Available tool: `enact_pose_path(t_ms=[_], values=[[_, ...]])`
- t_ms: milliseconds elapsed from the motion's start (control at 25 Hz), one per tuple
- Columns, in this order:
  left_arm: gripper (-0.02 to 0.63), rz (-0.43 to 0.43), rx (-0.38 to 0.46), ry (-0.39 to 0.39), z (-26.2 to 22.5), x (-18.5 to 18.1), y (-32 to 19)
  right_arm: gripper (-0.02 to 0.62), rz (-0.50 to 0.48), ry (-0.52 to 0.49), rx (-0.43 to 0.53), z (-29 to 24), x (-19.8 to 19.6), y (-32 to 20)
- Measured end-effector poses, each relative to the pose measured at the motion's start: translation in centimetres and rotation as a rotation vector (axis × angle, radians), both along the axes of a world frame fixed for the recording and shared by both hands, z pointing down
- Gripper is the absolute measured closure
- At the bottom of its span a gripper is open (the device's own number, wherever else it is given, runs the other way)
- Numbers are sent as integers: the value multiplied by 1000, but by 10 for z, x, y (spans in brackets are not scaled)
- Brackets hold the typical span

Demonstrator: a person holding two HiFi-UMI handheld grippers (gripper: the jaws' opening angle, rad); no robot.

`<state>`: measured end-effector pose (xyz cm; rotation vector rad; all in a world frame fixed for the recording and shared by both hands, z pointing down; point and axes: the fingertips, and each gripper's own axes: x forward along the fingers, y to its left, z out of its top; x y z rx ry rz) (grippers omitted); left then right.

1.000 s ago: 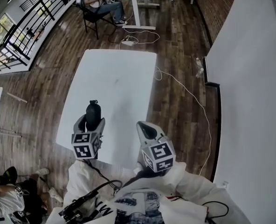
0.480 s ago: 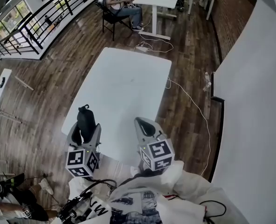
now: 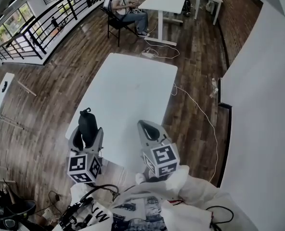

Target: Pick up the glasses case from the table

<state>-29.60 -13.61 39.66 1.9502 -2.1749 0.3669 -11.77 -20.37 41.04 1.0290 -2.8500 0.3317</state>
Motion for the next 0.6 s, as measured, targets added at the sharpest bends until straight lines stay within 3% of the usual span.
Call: enact_pose_path(t_ms=[600], values=[[236, 3, 1, 0, -1, 8, -1, 600, 6, -1, -10, 2, 6, -2]])
